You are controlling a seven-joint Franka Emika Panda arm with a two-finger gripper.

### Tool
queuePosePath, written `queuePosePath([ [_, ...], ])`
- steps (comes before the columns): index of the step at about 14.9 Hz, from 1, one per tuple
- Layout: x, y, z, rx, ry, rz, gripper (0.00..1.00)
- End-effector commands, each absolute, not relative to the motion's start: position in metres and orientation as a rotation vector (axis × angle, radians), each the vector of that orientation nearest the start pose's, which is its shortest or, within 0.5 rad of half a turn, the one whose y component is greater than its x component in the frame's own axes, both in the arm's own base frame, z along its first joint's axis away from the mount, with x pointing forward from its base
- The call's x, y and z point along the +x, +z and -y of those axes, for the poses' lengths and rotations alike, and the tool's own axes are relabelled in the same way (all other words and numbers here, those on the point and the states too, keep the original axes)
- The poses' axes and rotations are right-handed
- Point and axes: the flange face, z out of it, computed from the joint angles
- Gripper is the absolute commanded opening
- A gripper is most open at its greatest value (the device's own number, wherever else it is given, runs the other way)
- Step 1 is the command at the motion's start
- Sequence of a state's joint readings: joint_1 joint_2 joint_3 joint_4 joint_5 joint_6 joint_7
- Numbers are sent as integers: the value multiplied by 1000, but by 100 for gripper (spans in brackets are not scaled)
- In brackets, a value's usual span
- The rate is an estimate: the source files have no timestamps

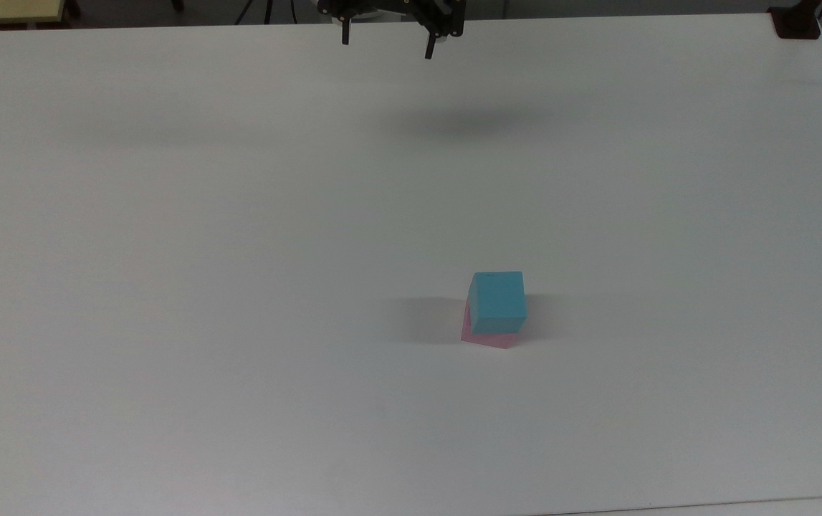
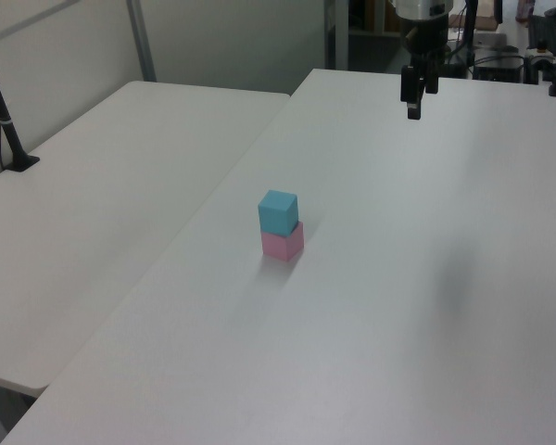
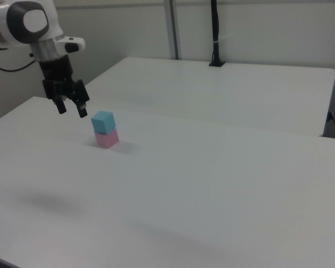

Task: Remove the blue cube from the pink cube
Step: 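Lower the open gripper down over the light-blue cube atop the pink cube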

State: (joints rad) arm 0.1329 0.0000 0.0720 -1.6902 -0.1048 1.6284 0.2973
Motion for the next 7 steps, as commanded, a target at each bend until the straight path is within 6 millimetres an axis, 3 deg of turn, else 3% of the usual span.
queuePosePath([
  [1,553,559,-91,-3218,74,-142,100],
  [7,557,561,-85,-3215,65,-66,100],
])
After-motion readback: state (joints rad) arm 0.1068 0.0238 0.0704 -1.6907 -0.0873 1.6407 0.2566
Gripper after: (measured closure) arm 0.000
